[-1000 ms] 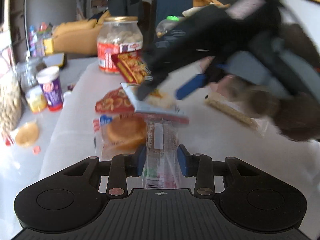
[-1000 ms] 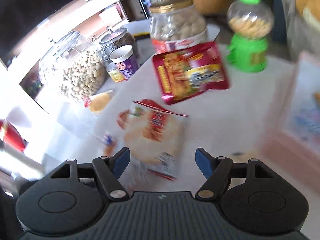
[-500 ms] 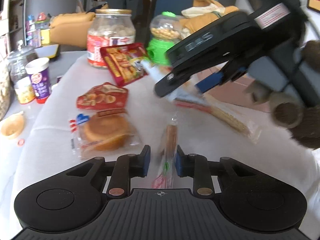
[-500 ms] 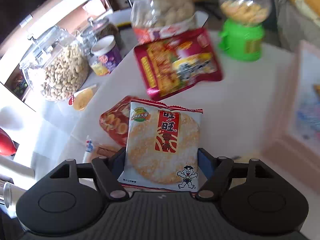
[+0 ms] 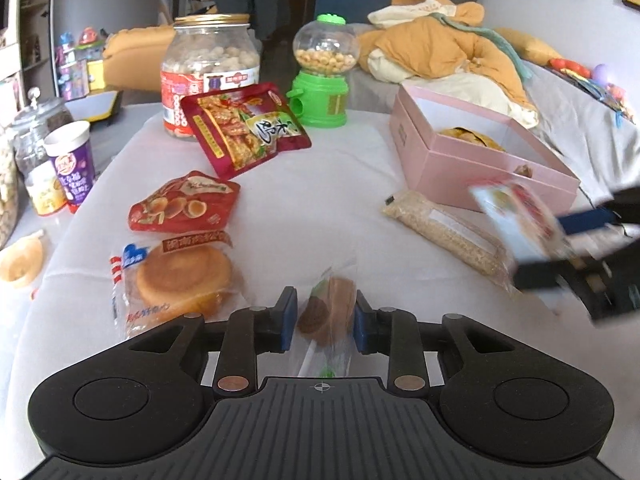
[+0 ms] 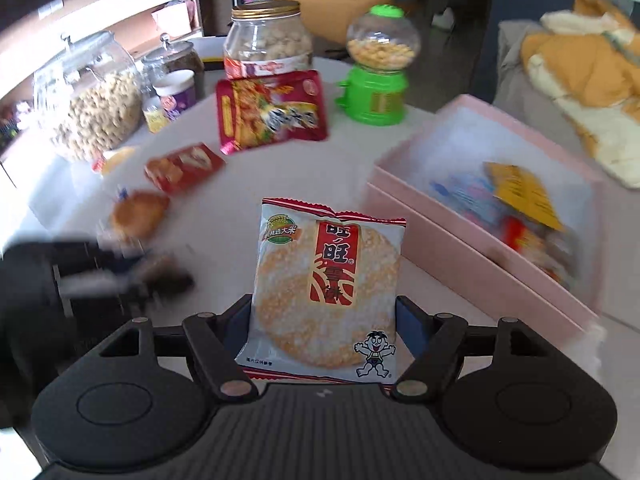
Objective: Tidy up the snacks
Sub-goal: 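Carry both packets over the pink box and open both grippers to drop them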
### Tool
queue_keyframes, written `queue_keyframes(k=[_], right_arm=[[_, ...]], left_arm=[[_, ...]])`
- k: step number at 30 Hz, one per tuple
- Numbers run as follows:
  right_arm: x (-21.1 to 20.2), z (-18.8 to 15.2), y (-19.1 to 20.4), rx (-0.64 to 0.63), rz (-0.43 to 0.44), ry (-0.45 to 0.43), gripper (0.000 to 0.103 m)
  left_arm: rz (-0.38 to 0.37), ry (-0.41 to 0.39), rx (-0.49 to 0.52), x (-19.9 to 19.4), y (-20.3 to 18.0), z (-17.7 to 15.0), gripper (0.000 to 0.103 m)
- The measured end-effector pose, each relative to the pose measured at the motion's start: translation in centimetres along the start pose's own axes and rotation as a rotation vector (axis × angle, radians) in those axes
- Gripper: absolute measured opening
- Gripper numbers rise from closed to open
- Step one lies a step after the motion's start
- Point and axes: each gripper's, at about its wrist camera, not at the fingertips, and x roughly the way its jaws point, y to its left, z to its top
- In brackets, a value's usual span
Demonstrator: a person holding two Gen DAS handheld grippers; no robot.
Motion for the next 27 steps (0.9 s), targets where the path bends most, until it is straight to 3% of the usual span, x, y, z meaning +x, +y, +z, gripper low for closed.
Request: queue_keyframes(k=[3,8,15,19,20,27], right_arm=[[-1.0,-2.7,-1.2,0.026,-0.028,-0.02,0.074],[-1.2,-5.8,-3.9,0.14,-0.055,-0.047,0.074],[-0.1,-8.8,-4.6,0.239,-0.087,-0.148,0.077],[-0.1,-8.9,-3.8,0.204,-0.117,-0.161,0.077],[-0.1,-8.8,-4.2,0.214,-0.107,-0.158,0.077],[0.0,-8.9,-4.4,0.228,-0.102,-0.161,0.077]], left_arm=[[0.0,0.032,0.031,0.3,-1.1,0.4,0.052],[0.026,0.065,0.128,-0.1,-2.2,0.0,0.051],[0.038,-0.02,0.152,-0.9,-2.4,-2.1,0.051],[0.036,0.037,0.112,-0.8,-2.3,-1.1,0.05],[0.041,0.042,0.108,-0.9,-2.3,-1.1,0.045],[0.059,0.01,0.078,-1.6,-3.0,-1.9,0.041]])
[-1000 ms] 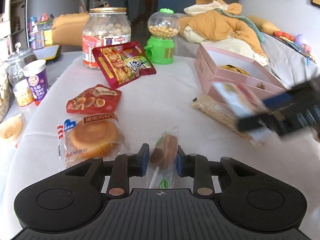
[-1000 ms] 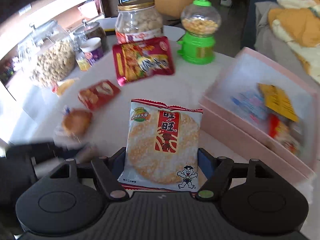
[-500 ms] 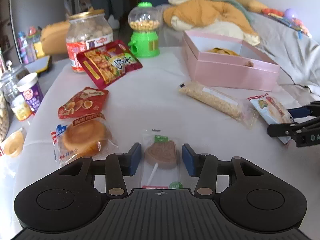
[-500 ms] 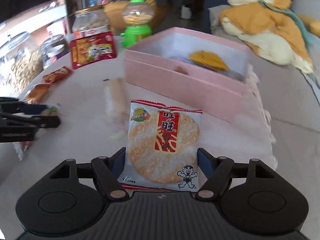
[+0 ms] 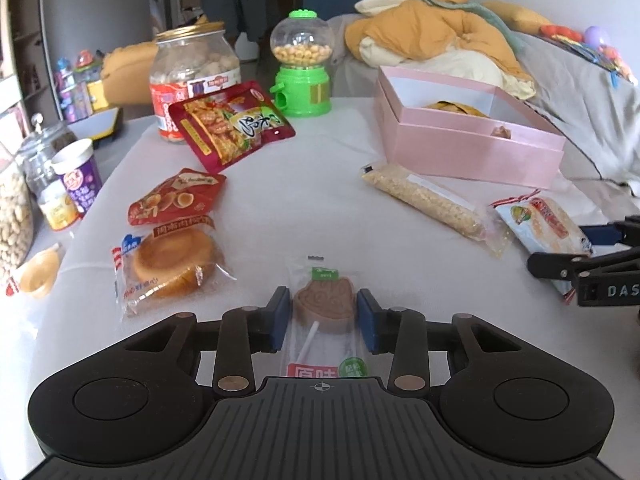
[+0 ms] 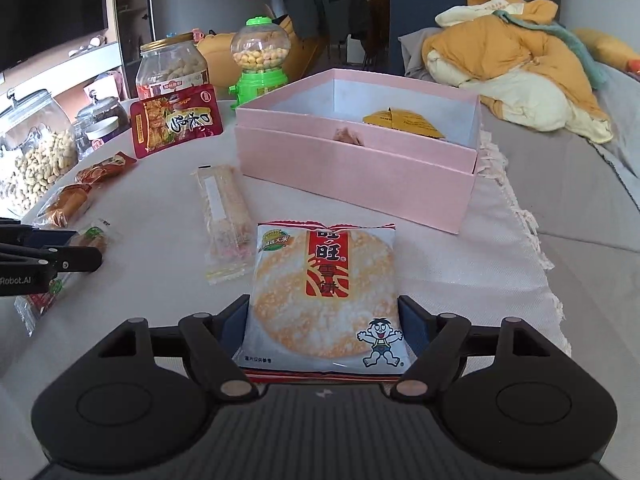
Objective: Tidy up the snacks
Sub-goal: 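Carry both packets over the pink box and open both grippers to drop them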
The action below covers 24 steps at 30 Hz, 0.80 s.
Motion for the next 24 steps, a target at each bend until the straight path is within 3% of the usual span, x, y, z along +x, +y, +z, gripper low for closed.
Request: queue_keyframes(k=[6,15,20,24], right_arm=[[-0.1,0.0,-0.2,0.006,0.005,-0.003,0.077],[-1.1,1.0,-1.0,0.026,0.03,0.016,0.076],[-4.0,4.6,-2.4,0.021,0.063,-0.039,0.076],[-5.1,9.9,-4.0,-0.006,0.048,-0.075,0.076]], left_arm=[[-0.051,-0.013,0.003,-0.7,-1.7,0.8,0.041],[-0.142,-0.157,-0.013,-1.6,-3.6,5.1,0.041],[-0.172,-0.276,-0.003,-1.7,-4.7,10.2,0.041],[-0.242,-0.327,0.005,-1.4,-5.1,15.8,0.041]])
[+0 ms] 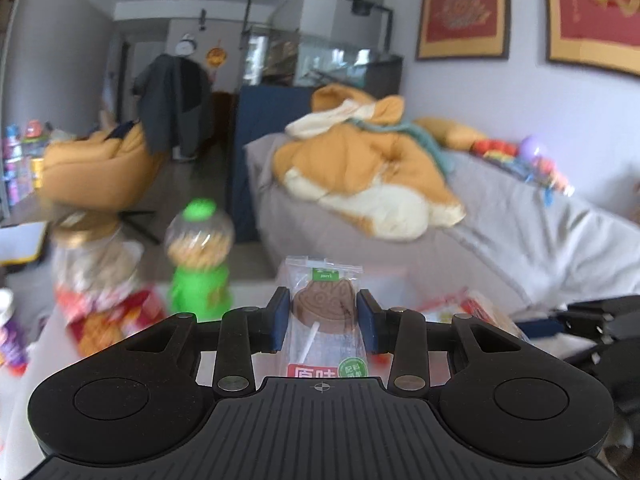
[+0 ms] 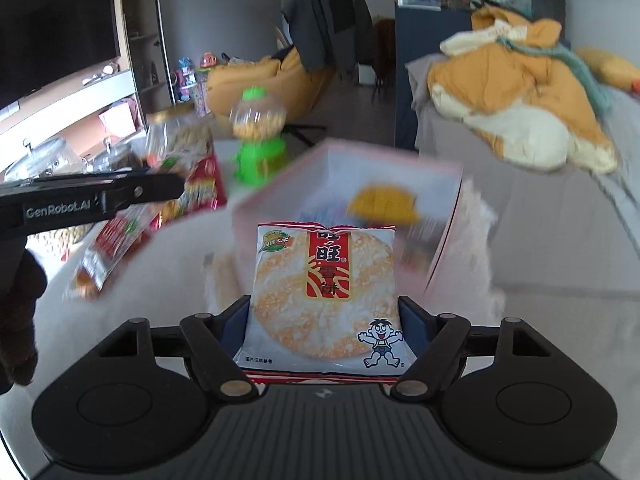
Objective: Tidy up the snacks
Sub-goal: 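Carry both packets over the pink box and open both grippers to drop them, then move the left gripper to the round cake packet while the right moves to the long rice bar packet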
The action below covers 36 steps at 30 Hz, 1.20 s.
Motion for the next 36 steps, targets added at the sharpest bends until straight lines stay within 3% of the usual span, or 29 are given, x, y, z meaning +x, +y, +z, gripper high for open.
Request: queue_keyframes(k=[4,7,9,11,12,15,18,21,23,24,27,32,36], right_arm=[[-0.1,5.9,-1.8,-0.024,-0.064,-0.102,0.076],[2.3,9.3,-2.9,-0.002,-0.064,-0.089,0.076],[4.7,10.4,-3.5,0.026,-0.073,-0.054,0.076],[7.3,11.0,-4.0,0.038,-0.099,-0.013,0.077],[8.3,11.0,-4.2,0.043,-0.101,0.013,0.077],[10.9,10.1,-4.8,0.072,-0.069,0.094,0.077],[12.2,9.2,-4.8,0.085,-0.064,0.122,0.077],[12.5,9.4,-3.7,0.087,-0.09,0.1,0.077],[12.2,9.5,-2.4,0.055,-0.072,0.087,0.077],[12.0,9.5,-1.6,0.028,-0.063,0.081,0.08],[12.2,10.3,1.1,-0.037,-0.043,0.067,0.083],[15.3,12.3,6.4,0.007,0.13,0.136,0.083],[19.1,12.6,13.1,-0.093,0.168,0.18,0.083]], left_arm=[[-0.028,0.023,0.033,3.5,-0.3,1.8,0.041],[-0.1,0.01,-0.072,6.9,0.1,1.1,0.043],[-0.135,0.089,-0.124,10.2,0.4,0.0,0.045],[-0.073,0.21,-0.125,12.9,0.7,-0.9,0.04],[-0.057,0.189,-0.122,13.0,1.0,-1.5,0.028],[-0.07,0.053,-0.208,11.0,3.3,-1.9,0.029],[-0.099,0.033,-0.344,9.8,6.5,-1.4,0.029],[-0.098,0.039,-0.407,7.2,10.3,-2.1,0.029],[-0.021,0.066,-0.416,5.4,12.4,-3.1,0.029],[0.071,0.073,-0.434,4.1,13.7,-4.0,0.029],[0.271,0.002,-0.46,1.0,16.4,-6.5,0.029],[0.319,-0.098,-0.486,-1.9,19.0,-9.2,0.029],[0.387,-0.05,-0.454,-2.7,19.8,-9.6,0.029]])
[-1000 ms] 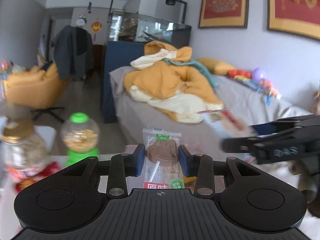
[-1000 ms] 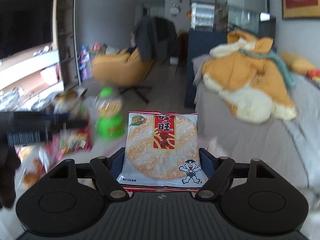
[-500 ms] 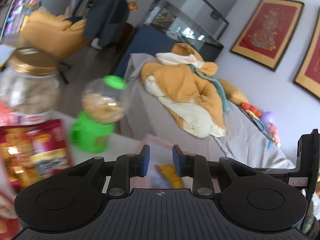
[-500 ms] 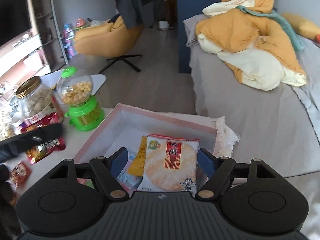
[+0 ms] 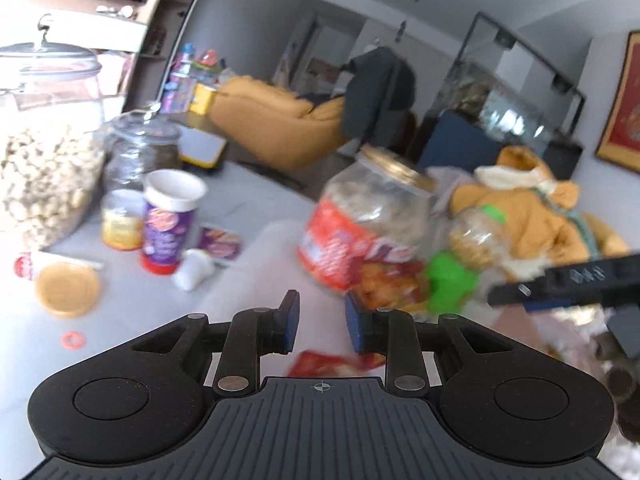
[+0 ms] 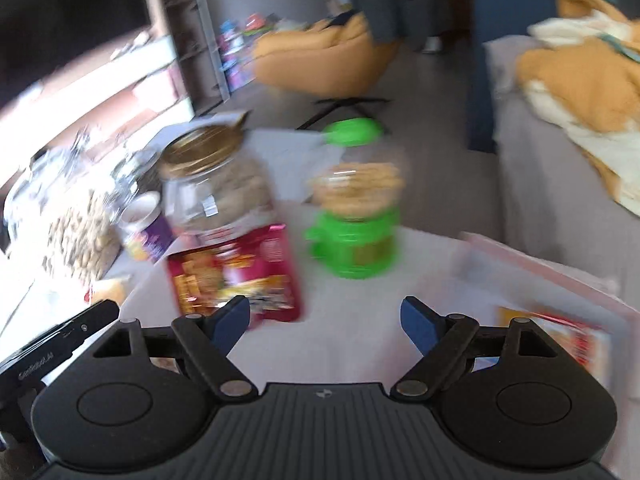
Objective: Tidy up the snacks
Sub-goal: 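Move the left gripper to the round cake packet while the right moves to the long rice bar packet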
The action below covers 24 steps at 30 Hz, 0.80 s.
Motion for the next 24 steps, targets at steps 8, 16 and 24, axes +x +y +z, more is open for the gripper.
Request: queue_keyframes(k=[8,16,24], right_arm=[[6.0,0.1,5.2,-0.051,0.07,0.11,0.083],[7.3,-3.4,9.7,-0.07,0.239,0.24,0.083],[7.2,-5.5,12.8,-0.203,0.187,0.217,0.08]], left_arm=[[-0.104,0.225,-0.068,-1.3,4.7,-1.3,0.029],[-0.062,0.263,0.031,-5.5,4.4,-3.6,0.03],[-0.057,0.291,0.048,-6.5,2.7,-4.7,0.03]])
